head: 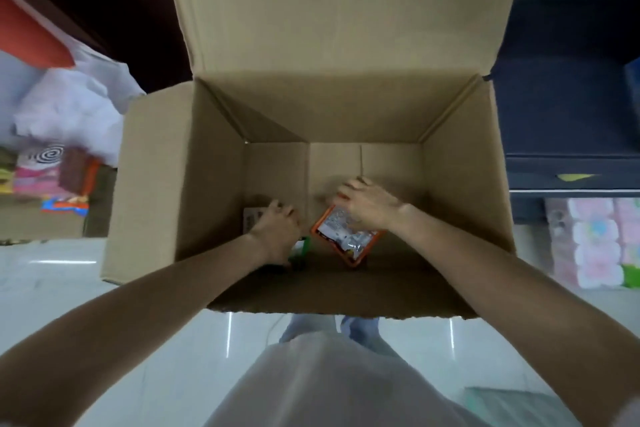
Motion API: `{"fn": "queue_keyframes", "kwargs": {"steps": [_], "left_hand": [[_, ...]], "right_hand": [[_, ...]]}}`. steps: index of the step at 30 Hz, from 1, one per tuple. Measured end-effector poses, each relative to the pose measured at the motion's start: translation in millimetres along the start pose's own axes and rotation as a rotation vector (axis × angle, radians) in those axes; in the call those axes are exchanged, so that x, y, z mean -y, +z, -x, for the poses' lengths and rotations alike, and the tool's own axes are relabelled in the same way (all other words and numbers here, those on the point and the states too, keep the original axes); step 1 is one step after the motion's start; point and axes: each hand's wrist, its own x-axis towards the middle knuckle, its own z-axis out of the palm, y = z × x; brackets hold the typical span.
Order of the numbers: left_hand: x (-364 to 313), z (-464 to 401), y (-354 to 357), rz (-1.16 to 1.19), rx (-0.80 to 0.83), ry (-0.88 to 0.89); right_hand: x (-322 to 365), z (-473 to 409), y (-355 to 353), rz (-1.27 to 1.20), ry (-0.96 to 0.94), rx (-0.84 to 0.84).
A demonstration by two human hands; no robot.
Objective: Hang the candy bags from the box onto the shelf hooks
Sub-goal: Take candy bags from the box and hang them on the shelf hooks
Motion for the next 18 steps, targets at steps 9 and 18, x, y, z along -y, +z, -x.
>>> {"fn": "queue_keyframes", "kwargs": {"steps": [9, 18], "left_hand": [[27.4, -22.4, 14.8, 0.250, -0.016, -0.100], [29.1, -27.9, 31.1, 0.129, -0.010, -0.114]], "right_hand": [[3.2, -18.8, 39.4, 0.159, 0.000, 0.042], [-13.7, -7.9, 28.2, 0.088, 0.221, 0.004]]}}
